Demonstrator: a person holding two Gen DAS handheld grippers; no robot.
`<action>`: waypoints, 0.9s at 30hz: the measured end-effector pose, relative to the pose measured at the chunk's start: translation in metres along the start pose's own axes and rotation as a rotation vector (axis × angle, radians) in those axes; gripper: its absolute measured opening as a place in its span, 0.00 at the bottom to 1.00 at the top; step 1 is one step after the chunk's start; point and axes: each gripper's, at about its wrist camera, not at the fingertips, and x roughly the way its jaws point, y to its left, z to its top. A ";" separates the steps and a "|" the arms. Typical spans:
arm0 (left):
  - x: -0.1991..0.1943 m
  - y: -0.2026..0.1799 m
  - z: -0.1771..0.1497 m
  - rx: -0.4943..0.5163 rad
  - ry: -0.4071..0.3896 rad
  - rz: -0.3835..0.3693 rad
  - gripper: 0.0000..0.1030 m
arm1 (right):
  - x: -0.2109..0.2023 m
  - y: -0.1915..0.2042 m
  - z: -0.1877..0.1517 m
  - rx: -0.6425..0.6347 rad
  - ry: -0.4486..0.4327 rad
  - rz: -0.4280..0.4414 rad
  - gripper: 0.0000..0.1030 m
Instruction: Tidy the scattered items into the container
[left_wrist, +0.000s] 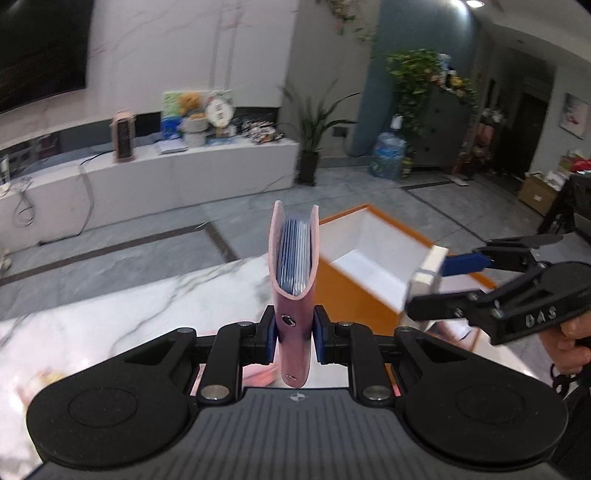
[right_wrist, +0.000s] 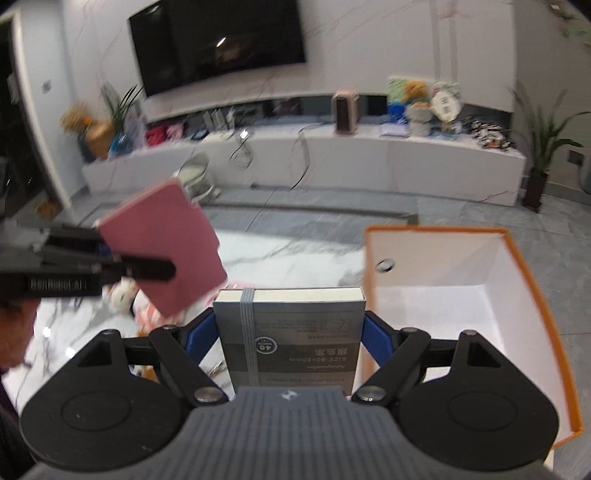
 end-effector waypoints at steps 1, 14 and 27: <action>0.004 -0.006 0.003 0.009 -0.004 -0.012 0.22 | -0.004 -0.005 0.002 0.017 -0.015 -0.009 0.81; 0.061 -0.075 0.020 0.080 -0.016 -0.189 0.22 | -0.031 -0.082 -0.001 0.207 -0.095 -0.205 0.81; 0.120 -0.094 0.002 0.069 0.053 -0.263 0.22 | -0.021 -0.113 -0.013 0.222 -0.039 -0.294 0.81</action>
